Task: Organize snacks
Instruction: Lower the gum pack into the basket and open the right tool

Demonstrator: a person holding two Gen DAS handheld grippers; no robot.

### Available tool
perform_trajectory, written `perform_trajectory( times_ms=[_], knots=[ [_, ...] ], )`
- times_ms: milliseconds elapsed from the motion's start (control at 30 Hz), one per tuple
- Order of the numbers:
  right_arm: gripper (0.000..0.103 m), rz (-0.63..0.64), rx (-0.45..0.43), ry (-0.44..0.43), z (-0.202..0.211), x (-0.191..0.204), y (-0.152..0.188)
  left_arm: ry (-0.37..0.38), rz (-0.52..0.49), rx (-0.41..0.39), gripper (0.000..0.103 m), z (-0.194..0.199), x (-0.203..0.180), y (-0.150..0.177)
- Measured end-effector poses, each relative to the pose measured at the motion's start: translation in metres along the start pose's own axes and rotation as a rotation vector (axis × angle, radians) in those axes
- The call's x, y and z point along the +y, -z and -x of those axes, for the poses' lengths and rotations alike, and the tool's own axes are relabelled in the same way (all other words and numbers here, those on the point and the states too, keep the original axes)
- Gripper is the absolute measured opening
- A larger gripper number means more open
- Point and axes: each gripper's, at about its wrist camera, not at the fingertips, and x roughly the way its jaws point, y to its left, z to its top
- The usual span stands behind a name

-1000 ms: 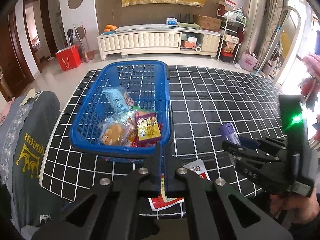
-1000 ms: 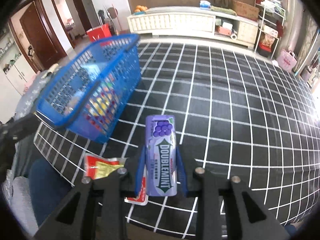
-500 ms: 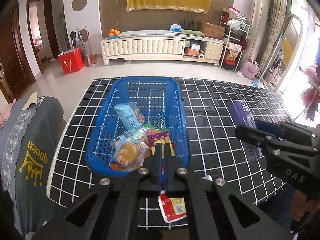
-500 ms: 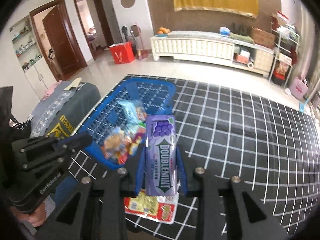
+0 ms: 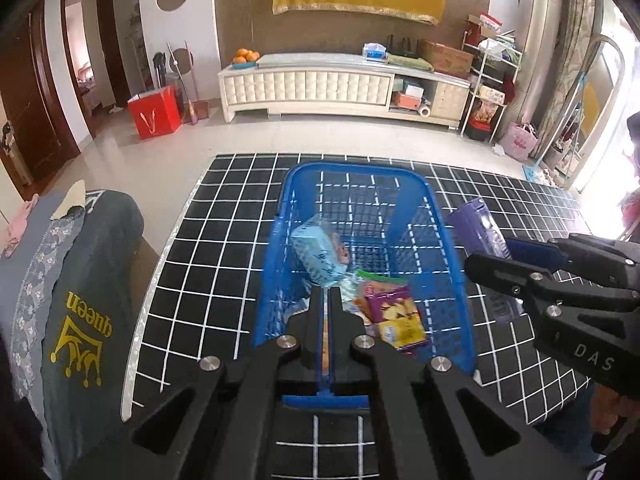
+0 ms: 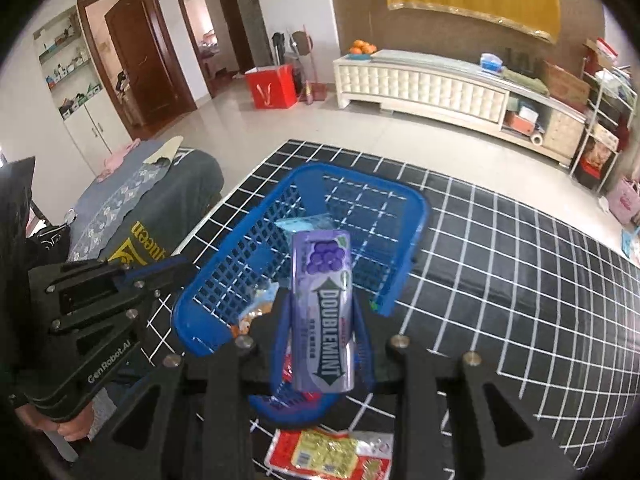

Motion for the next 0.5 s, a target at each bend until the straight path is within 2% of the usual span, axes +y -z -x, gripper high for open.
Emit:
perform_trajectory(
  times_ms=[267, 400, 500],
  knots=[
    [0.035, 0.03, 0.097, -0.001, -0.047, 0.009, -0.005, 0.022, 0.018, 0.05, 0.002, -0.032, 0.026, -0.011],
    [0.035, 0.047, 0.142, 0.005, -0.065, 0.013, -0.005, 0.012, 0.048, 0.068, 0.016, -0.044, 0.038, -0.01],
    [0.035, 0.051, 0.173, 0.026, -0.077, 0.014, -0.005, 0.026, 0.077, 0.086, 0.021, -0.05, 0.045, -0.008]
  ],
)
